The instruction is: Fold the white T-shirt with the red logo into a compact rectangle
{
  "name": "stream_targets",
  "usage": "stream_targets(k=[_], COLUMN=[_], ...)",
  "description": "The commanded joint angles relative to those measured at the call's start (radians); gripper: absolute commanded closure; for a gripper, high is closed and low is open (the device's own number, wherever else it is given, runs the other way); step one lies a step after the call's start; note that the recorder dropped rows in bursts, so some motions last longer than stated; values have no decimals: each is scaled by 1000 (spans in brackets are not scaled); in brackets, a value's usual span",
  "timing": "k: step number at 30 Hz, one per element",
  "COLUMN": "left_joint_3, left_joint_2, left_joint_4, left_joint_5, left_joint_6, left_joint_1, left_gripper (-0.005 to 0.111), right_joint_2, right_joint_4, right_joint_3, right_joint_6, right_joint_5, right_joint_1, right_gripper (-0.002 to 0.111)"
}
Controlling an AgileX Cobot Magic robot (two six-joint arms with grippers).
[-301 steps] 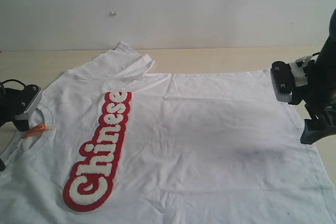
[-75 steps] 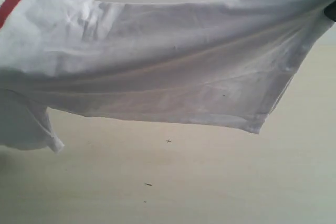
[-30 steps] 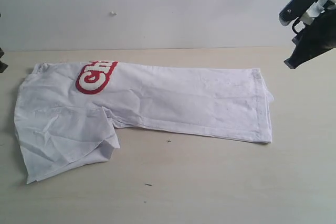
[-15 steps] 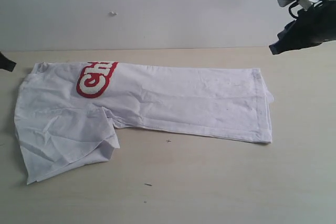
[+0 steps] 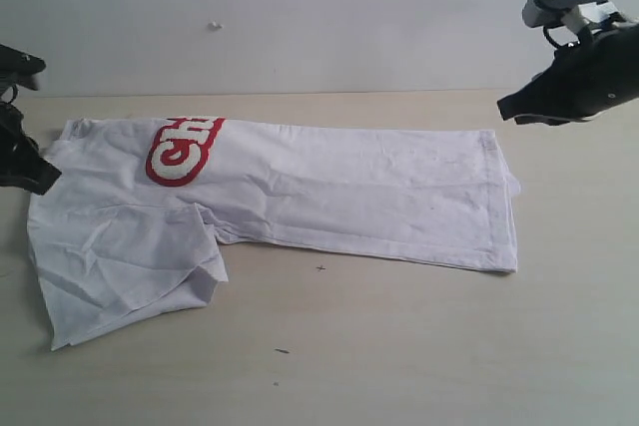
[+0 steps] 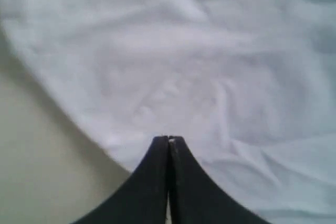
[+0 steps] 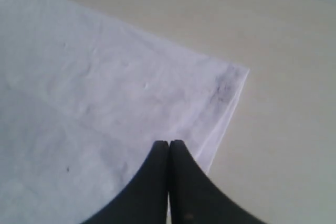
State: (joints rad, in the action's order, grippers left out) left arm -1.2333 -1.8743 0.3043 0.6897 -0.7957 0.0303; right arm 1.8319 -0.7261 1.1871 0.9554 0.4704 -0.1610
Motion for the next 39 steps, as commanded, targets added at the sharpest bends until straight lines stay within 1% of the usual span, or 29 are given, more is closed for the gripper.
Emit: stream_targets(k=[1, 4, 9, 13, 17, 20, 22, 26, 30, 32, 36, 37, 39], left_joint_3=[15, 79, 193, 226, 249, 276, 288, 291, 291, 291, 291, 291, 288], left_joint_2=[13, 13, 13, 13, -4, -24, -27, -25, -21, -14, 29, 46, 83], left_joint_4=[171, 180, 119, 66, 63, 40, -21, -125, -139, -131, -97, -92, -82], left_joint_5=[169, 160, 59, 17, 12, 53, 84, 220, 343, 355, 316, 296, 253], left_joint_6=[-140, -148, -148, -75, -35, -17, 26, 121, 150, 154, 146, 146, 146], left_joint_1=[-11, -40, -151, -227, -264, -281, -291, -298, -299, -299, -299, -299, -299], left_gripper=[107, 107, 107, 107, 107, 107, 107, 107, 107, 107, 107, 107, 107], right_joint_2=[-5, -6, -23, -30, -30, -30, -30, -30, -30, -30, -30, -28, -22], right_joint_4=[235, 242, 230, 218, 180, 173, 169, 150, 146, 116, 94, 96, 98], right_joint_3=[7, 7, 7, 7, 7, 7, 7, 7, 7, 7, 7, 7, 7], right_joint_6=[-202, -225, -225, -225, -225, -225, -225, -225, -225, -223, -220, -221, -250], right_joint_5=[108, 146, 171, 183, 193, 193, 193, 193, 193, 205, 222, 222, 210], right_joint_1=[-2, -2, -2, -2, -2, -2, -2, -2, -2, -2, -2, -2, -2], right_gripper=[108, 108, 108, 108, 108, 108, 108, 108, 108, 108, 108, 107, 102])
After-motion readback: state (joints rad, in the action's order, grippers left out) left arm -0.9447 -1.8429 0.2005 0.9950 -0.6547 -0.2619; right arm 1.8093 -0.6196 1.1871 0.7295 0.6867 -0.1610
